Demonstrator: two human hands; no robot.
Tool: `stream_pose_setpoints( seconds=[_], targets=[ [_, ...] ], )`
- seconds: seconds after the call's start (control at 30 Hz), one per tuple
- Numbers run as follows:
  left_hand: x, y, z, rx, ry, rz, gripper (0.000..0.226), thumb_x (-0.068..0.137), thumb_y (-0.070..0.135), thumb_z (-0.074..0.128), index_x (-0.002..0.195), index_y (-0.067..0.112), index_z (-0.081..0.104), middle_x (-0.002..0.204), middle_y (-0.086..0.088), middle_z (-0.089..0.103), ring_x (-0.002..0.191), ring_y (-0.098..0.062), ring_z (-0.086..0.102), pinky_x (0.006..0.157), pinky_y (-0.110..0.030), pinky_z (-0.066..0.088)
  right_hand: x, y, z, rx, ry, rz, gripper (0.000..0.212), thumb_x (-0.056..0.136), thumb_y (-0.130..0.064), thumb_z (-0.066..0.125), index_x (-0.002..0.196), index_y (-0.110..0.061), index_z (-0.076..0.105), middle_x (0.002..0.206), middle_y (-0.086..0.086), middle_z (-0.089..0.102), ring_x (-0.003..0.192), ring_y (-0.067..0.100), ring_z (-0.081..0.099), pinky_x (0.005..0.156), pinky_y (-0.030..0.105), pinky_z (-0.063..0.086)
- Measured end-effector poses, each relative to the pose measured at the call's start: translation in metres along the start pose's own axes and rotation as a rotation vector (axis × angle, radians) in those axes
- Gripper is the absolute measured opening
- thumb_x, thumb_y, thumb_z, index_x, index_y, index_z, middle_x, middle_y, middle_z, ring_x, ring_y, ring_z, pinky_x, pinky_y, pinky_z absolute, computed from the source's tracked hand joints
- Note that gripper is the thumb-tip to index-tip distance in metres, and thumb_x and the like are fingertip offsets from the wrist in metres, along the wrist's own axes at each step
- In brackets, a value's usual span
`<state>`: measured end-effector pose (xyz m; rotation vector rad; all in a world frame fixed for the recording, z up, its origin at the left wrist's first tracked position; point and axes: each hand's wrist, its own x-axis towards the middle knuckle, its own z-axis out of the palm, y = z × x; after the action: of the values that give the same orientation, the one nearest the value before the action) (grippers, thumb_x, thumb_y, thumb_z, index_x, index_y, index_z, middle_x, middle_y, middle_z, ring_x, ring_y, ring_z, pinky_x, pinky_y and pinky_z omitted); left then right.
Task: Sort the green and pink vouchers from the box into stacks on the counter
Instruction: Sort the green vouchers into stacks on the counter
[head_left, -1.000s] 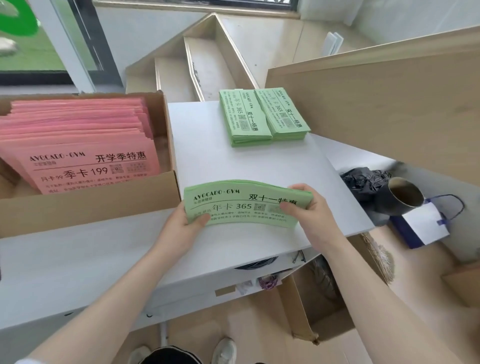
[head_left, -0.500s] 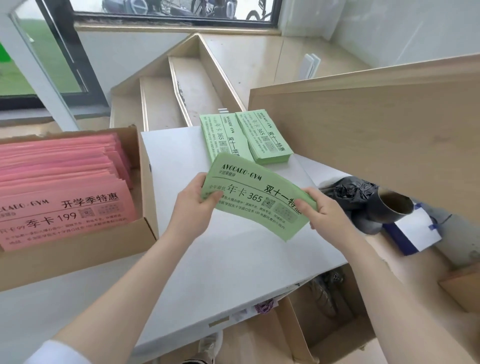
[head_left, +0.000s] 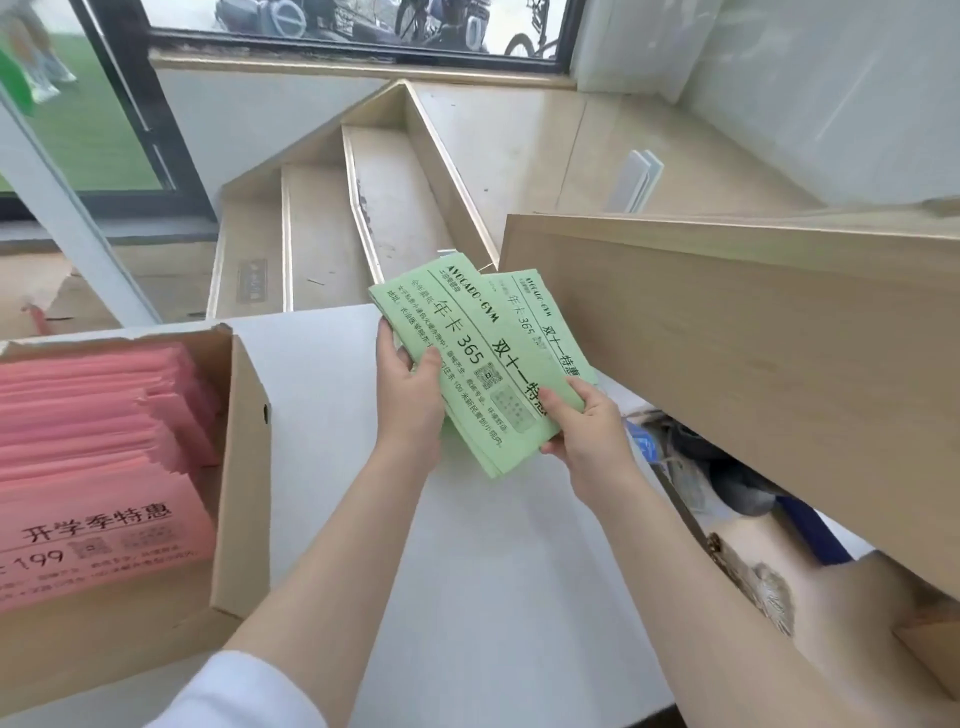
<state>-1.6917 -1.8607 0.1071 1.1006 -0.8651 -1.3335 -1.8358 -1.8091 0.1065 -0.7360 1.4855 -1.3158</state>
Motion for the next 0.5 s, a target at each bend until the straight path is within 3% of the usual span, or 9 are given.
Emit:
stream_pose_setpoints(
  seconds=[0.17, 0.37, 0.43, 0.5],
  targets=[
    [0.052, 0.012, -0.001, 0.157, 0.039, 0.049, 0.047, 0.096, -0.001, 0.034, 0.132, 0.027, 0.044, 0.111, 0.004, 0.064, 0.095, -0.007, 0.065, 0.071, -0.022, 0.056, 0.03, -0.012, 0.023, -0.098, -0.084, -0.01, 0.037, 0.089, -0.008, 0.059, 0.125, -0.011, 0.051, 0.115, 0.005, 0.062, 0.082, 0.015, 0.065, 0.052, 0.021, 0.054],
    [0.11, 0.011, 0.0, 0.378, -0.048, 0.015, 0.044, 0.094, -0.001, 0.036, 0.126, 0.025, 0.049, 0.111, 0.005, 0.064, 0.098, -0.013, 0.064, 0.073, -0.026, 0.053, 0.058, -0.016, 0.041, -0.294, -0.098, -0.07, 0.04, 0.089, -0.009, 0.058, 0.126, -0.017, 0.046, 0.113, -0.002, 0.06, 0.063, 0.004, 0.067, 0.074, 0.032, 0.058],
    [0.121, 0.007, 0.0, 0.48, -0.075, -0.024, 0.04, 0.094, 0.002, 0.038, 0.122, 0.027, 0.051, 0.11, 0.004, 0.064, 0.095, -0.015, 0.064, 0.073, -0.028, 0.052, 0.063, -0.015, 0.042, -0.448, -0.117, -0.083, 0.032, 0.088, -0.013, 0.06, 0.119, -0.016, 0.051, 0.104, -0.005, 0.063, 0.06, 0.005, 0.066, 0.068, 0.027, 0.056],
    [0.131, -0.002, -0.004, 0.608, -0.096, -0.081, 0.036, 0.09, 0.01, 0.042, 0.11, 0.037, 0.054, 0.108, 0.007, 0.066, 0.095, -0.017, 0.064, 0.084, -0.04, 0.051, 0.068, -0.011, 0.041, -0.627, -0.147, -0.093, 0.024, 0.087, -0.018, 0.062, 0.11, -0.013, 0.056, 0.095, -0.004, 0.066, 0.062, 0.012, 0.066, 0.062, 0.024, 0.052]
  ],
)
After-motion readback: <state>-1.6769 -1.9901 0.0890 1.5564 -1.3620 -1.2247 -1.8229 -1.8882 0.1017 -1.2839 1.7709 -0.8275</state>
